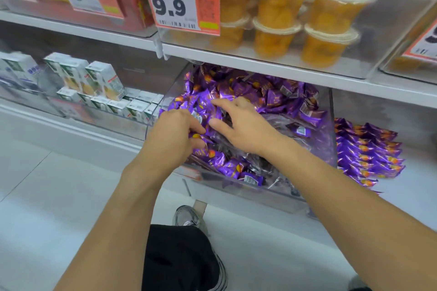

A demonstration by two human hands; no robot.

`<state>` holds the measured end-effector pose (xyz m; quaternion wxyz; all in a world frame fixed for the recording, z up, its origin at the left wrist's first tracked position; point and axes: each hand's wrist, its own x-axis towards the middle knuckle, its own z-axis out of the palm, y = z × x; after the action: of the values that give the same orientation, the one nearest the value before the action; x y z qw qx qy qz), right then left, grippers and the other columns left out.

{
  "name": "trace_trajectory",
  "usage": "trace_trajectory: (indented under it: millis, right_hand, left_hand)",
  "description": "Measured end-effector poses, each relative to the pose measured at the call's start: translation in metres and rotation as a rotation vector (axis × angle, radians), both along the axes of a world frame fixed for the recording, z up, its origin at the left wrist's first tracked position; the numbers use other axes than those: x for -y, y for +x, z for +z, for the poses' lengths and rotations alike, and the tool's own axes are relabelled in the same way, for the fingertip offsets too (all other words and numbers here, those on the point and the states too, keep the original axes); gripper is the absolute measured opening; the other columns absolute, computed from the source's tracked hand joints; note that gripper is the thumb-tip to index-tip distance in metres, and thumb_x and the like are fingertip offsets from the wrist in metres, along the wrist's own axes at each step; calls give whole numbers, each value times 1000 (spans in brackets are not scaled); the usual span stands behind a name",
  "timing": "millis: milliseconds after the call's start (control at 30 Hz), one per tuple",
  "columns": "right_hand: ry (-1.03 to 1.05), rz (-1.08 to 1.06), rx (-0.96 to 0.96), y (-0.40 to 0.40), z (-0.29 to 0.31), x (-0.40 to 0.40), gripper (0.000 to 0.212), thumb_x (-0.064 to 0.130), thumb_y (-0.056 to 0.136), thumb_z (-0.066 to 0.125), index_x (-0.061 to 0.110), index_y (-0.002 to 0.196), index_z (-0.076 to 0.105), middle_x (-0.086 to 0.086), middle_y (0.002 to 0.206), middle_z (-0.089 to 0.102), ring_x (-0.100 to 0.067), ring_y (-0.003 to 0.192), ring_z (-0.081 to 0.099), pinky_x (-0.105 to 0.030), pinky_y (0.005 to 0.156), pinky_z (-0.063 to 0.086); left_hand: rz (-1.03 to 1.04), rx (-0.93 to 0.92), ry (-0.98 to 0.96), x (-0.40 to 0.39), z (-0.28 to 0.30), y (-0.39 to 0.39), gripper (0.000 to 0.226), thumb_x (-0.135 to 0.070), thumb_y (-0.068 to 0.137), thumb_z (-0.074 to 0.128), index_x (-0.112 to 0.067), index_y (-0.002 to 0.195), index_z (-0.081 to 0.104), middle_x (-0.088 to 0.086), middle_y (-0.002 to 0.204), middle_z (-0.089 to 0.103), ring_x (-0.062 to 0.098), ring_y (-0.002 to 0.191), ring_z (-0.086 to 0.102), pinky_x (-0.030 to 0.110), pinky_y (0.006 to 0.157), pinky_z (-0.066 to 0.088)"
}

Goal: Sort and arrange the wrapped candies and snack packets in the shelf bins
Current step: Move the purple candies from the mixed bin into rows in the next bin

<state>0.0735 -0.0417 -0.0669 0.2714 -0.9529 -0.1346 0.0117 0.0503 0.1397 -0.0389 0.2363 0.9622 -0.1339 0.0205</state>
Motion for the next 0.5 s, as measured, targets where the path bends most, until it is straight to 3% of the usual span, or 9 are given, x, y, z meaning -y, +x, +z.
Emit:
trace_trajectory:
  millis: [200,333,400,500]
  right_hand:
    - [212,-43,11,-7,6,5,39,24,83,79,24,118,63,-2,115,56,-13,94,57,-29,91,49]
    - [272,-104,-38,-6,9,0,64,22,76,84,26,132,53,-3,118,53,-2,81,58,-31,89,53]
    - [286,-128,-99,-3,13,-3,72,21,74,86,25,137,50,1,110,56,-5,79,57,-32,89,53]
    - [387,-176,-135,-2,16,-5,74,16,69,90,22,131,51,8,91,55,-6,73,55,-27,78,51]
  left_hand:
    - [49,-33,-219,-9,0,-6,18,-12,72,86,-15,89,80,-14,74,61,-5,60,57,2,62,38]
    - [84,-68,-306,-12,5,-10,14,-12,70,88,-13,81,79,-16,64,65,-10,56,58,2,58,40]
    - [96,-88,-321,-12,7,-12,14,-12,69,88,-14,79,79,-16,59,65,-7,52,58,4,55,41]
    - [116,-118,-356,-14,9,-12,14,-11,68,89,-15,76,78,-7,60,69,-2,50,59,6,52,42]
